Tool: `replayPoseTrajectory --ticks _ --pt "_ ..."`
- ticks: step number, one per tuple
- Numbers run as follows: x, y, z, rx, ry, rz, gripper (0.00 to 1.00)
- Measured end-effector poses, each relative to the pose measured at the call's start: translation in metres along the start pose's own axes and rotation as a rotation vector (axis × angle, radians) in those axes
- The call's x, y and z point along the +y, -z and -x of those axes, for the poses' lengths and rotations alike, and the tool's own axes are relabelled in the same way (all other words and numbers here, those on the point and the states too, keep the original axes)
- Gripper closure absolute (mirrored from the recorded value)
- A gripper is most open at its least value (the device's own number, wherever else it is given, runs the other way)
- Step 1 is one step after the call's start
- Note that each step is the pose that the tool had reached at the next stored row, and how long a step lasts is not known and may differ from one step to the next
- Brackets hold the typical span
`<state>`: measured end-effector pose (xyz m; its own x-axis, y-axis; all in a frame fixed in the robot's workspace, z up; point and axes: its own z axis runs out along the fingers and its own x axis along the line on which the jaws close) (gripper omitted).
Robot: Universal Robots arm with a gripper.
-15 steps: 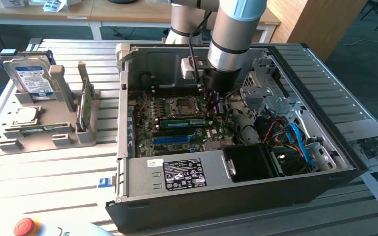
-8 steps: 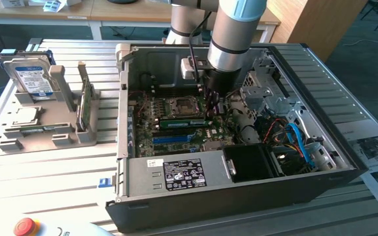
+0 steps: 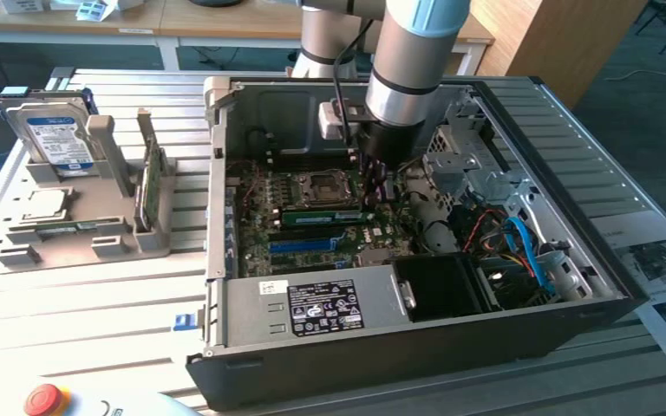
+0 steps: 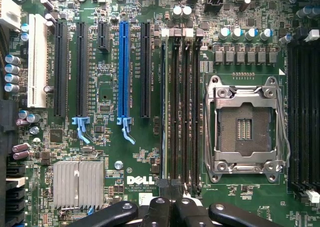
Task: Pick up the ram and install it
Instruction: 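Press down the ram until it locks into place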
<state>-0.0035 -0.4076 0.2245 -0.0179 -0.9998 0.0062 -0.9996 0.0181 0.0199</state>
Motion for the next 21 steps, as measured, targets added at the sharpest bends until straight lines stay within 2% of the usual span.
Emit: replayPoseTrajectory --ticks 17,21 --pt "-0.0005 0.0194 0.0 0.0006 0.0 0.0014 0.9" --pt "-0.0005 0.0199 0.0 0.0004 0.0 0.0014 0.9"
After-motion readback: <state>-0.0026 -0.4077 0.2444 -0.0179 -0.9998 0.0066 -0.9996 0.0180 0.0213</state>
